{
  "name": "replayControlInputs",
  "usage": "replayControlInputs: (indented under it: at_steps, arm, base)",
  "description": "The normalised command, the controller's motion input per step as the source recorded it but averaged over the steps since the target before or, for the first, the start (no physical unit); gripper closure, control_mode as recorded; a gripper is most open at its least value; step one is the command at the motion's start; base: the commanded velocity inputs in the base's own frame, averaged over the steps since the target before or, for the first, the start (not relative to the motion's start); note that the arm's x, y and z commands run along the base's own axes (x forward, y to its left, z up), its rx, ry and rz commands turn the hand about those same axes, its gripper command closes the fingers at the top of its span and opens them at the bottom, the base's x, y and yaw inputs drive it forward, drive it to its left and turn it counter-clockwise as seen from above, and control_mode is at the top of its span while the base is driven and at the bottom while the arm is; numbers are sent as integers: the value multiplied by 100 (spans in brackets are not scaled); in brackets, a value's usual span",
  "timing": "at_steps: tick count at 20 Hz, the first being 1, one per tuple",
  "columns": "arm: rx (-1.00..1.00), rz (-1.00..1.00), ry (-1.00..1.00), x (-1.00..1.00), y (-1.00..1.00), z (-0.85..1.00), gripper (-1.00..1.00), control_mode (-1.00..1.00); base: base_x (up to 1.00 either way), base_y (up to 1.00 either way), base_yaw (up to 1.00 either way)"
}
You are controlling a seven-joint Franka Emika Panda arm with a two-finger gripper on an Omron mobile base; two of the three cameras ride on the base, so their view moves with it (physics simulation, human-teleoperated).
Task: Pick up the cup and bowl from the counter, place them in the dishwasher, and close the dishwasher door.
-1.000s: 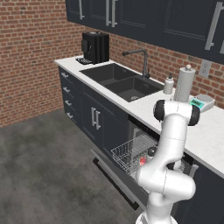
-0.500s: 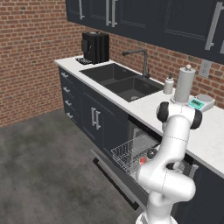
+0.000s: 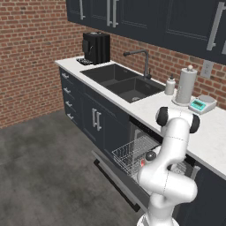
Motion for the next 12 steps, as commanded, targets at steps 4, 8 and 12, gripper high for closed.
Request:
replayControlInputs:
  at_steps: [4,8,12]
  arm:
    - [0,0,0,21,-5,-10,-100,-100]
    - [0,0,-3,0,-5,1,-100,-100]
    - [0,0,-14,-61,1,51,-100,-100]
  base:
    - [0,0,0]
    - [0,0,0]
    - [0,0,0]
